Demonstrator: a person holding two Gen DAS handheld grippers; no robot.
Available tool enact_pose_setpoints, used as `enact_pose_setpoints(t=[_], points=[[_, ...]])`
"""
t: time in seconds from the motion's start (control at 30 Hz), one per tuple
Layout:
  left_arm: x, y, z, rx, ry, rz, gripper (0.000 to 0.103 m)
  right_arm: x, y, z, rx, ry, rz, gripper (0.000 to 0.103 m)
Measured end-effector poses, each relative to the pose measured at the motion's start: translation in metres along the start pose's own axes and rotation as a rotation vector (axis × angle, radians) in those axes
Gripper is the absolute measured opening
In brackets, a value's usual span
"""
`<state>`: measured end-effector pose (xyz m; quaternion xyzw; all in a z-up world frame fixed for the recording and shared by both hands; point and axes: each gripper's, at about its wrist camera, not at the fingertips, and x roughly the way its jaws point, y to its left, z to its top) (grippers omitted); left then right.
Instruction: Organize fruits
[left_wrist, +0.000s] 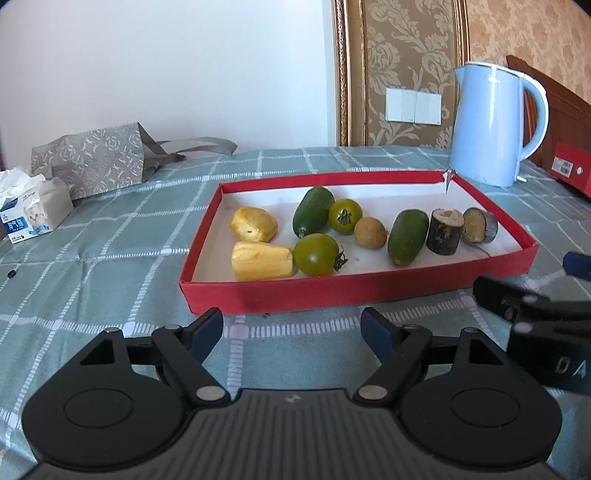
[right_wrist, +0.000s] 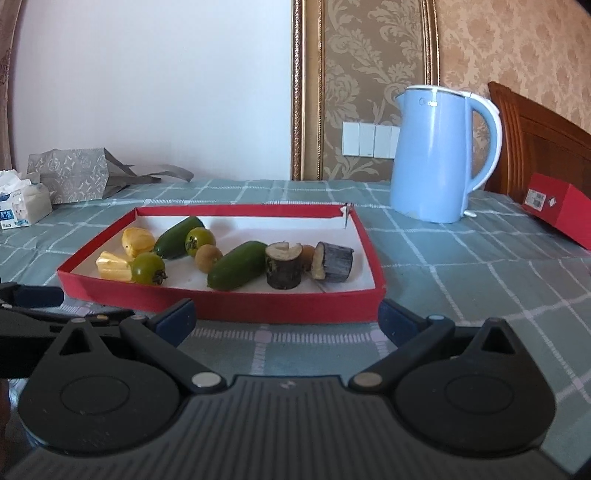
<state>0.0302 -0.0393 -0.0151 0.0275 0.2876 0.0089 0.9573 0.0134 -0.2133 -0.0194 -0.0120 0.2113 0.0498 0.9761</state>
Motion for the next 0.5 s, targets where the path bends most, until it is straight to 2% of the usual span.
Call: enact_pose_setpoints(t=[0.37,0.5], points=[[-0.004,0.000,-0.001,0.011,-0.037,-0.003,0.082,0.002,-0.001,-0.001,0.007,0.002,-0.008,0.103],[-0.011,0.001,-0.001,0.004,-0.084,0.019,0.082,0.003,-0.001,-0.002,0.003,0.007,-0.012,0.103]])
